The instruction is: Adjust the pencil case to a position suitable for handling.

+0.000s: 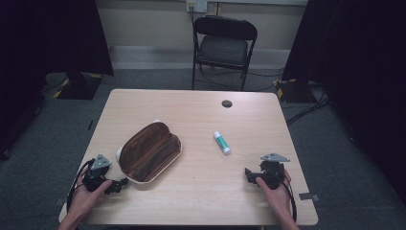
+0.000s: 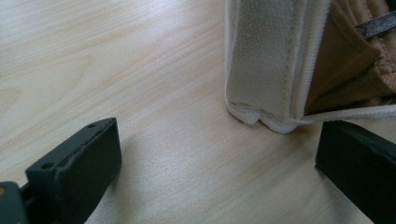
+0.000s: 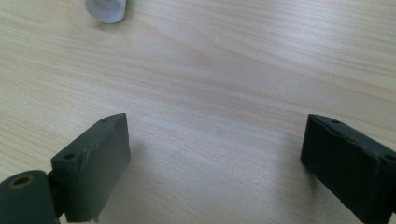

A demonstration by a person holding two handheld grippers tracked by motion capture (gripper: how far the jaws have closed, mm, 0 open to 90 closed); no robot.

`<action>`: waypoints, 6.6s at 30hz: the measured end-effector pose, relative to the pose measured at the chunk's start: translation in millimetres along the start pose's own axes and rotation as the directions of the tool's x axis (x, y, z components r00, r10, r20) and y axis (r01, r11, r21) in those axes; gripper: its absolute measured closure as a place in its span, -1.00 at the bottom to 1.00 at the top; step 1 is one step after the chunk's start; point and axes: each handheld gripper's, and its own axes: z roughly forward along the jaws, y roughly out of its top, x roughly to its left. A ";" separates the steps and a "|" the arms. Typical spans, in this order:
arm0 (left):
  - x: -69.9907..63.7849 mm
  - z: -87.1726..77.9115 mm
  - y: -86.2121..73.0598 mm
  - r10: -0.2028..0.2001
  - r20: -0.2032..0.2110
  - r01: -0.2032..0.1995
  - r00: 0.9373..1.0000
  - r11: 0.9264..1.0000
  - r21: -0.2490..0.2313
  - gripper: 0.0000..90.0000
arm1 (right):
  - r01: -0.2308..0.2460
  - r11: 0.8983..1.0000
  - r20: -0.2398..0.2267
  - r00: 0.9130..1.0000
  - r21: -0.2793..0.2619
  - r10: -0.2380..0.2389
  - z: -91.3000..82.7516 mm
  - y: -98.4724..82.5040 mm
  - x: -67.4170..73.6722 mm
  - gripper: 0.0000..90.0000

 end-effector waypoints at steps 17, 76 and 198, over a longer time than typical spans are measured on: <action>1.6 -12.4 -2.0 -0.009 -0.016 0.009 1.000 1.000 0.020 -0.59 | -0.010 1.000 0.017 1.000 -0.001 0.010 0.6 0.4 -1.9 -0.84; -54.1 -24.9 104.1 0.095 0.126 -0.060 0.987 0.963 -0.262 0.32 | -0.012 1.000 0.018 1.000 -0.001 0.012 0.8 0.5 -1.7 -0.84; -125.2 17.7 102.3 0.265 0.509 -0.175 0.819 0.960 -0.219 0.22 | -0.002 1.000 0.007 1.000 -0.001 0.002 -0.2 -0.4 -1.2 -0.84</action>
